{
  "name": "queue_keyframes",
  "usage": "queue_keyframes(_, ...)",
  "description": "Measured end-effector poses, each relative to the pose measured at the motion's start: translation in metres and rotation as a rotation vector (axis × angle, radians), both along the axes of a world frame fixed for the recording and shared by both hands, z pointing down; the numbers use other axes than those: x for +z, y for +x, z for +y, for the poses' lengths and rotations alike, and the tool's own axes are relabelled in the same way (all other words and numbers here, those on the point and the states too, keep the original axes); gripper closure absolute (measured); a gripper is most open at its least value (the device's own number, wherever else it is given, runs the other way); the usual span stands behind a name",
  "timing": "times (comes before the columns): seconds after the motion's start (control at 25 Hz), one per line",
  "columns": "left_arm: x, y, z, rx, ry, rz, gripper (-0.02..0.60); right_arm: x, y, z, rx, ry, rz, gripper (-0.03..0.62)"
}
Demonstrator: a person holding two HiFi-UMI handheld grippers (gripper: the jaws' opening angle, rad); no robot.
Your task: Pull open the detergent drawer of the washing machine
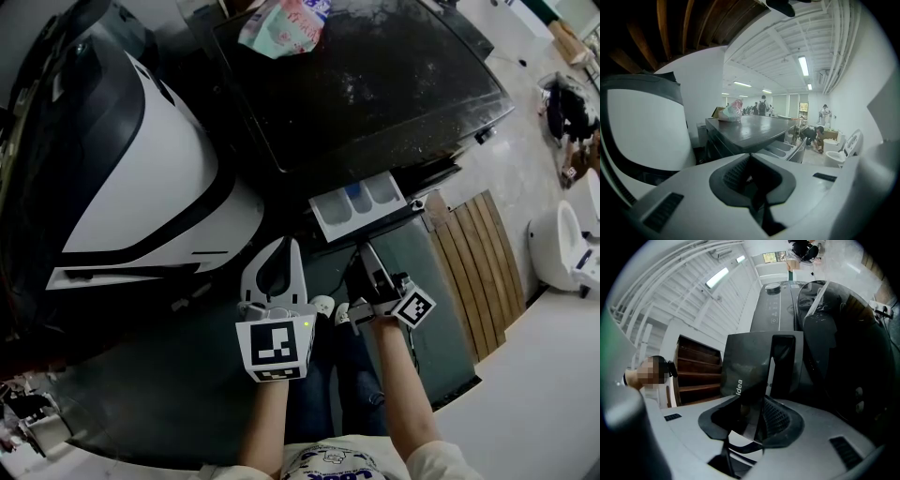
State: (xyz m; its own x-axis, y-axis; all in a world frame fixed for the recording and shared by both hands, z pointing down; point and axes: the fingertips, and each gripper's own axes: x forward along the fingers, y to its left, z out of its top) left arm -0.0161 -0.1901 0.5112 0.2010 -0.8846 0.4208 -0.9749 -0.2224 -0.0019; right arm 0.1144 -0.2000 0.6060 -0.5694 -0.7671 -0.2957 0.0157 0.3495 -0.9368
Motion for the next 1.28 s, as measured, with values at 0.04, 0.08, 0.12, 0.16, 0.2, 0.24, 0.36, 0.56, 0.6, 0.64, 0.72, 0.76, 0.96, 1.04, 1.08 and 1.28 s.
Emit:
queue_keyframes(0.04, 0.0, 0.001, 0.0, 0.0, 0.001, 0.0, 0.569, 0.0, 0.001, 0.001, -0.001, 0.001, 0.002, 0.431)
queue_keyframes(0.08, -0.001, 0.002, 0.0, 0.001, 0.002, 0.001, 0.569, 0.0, 0.001, 0.003, -0.002, 0.002, 0.003, 0.431)
queue_keyframes(0.12, -0.002, 0.003, 0.0, 0.001, 0.003, 0.001, 0.569, -0.001, 0.002, 0.004, -0.002, 0.002, 0.004, 0.431)
queue_keyframes(0.16, -0.002, 0.004, 0.0, 0.002, 0.004, 0.001, 0.569, -0.001, 0.003, 0.006, -0.002, 0.002, 0.005, 0.431)
queue_keyframes(0.2, -0.003, 0.005, 0.0, 0.003, 0.004, 0.001, 0.569, -0.001, 0.004, 0.007, -0.001, 0.002, 0.005, 0.431)
queue_keyframes(0.24, -0.003, 0.006, 0.0, 0.003, 0.005, 0.001, 0.569, -0.001, 0.005, 0.009, -0.001, 0.002, 0.005, 0.431)
queue_keyframes(0.36, -0.004, 0.009, 0.001, 0.001, 0.007, 0.003, 0.569, 0.001, 0.01, 0.016, 0.002, -0.003, 0.005, 0.43)
queue_keyframes(0.56, -0.005, 0.011, 0.005, 0.003, 0.009, 0.005, 0.569, 0.001, 0.013, 0.025, 0.006, -0.004, 0.003, 0.429)
queue_keyframes(0.6, -0.005, 0.012, 0.006, 0.004, 0.009, 0.005, 0.569, 0.001, 0.014, 0.026, 0.008, -0.006, 0.002, 0.429)
queue_keyframes(0.64, -0.006, 0.013, 0.006, 0.004, 0.009, 0.005, 0.569, 0.001, 0.014, 0.027, 0.009, -0.009, 0.002, 0.428)
queue_keyframes(0.72, -0.007, 0.015, 0.007, 0.006, 0.01, 0.004, 0.569, 0.001, 0.015, 0.028, 0.009, -0.014, 0.0, 0.428)
queue_keyframes(0.76, -0.008, 0.015, 0.007, 0.007, 0.011, 0.004, 0.569, 0.002, 0.016, 0.028, 0.009, -0.015, 0.0, 0.428)
queue_keyframes(0.96, -0.008, 0.018, 0.009, 0.01, 0.011, 0.005, 0.569, 0.002, 0.018, 0.035, 0.007, -0.02, 0.002, 0.428)
queue_keyframes(1.04, -0.009, 0.019, 0.009, 0.01, 0.01, 0.006, 0.569, 0.002, 0.019, 0.037, 0.007, -0.019, 0.003, 0.428)
queue_keyframes(1.08, -0.01, 0.019, 0.009, 0.01, 0.011, 0.006, 0.569, 0.001, 0.02, 0.037, 0.007, -0.019, 0.005, 0.428)
queue_keyframes(1.28, -0.011, 0.02, 0.009, 0.008, 0.012, 0.007, 0.569, 0.002, 0.021, 0.038, 0.006, -0.027, 0.008, 0.428)
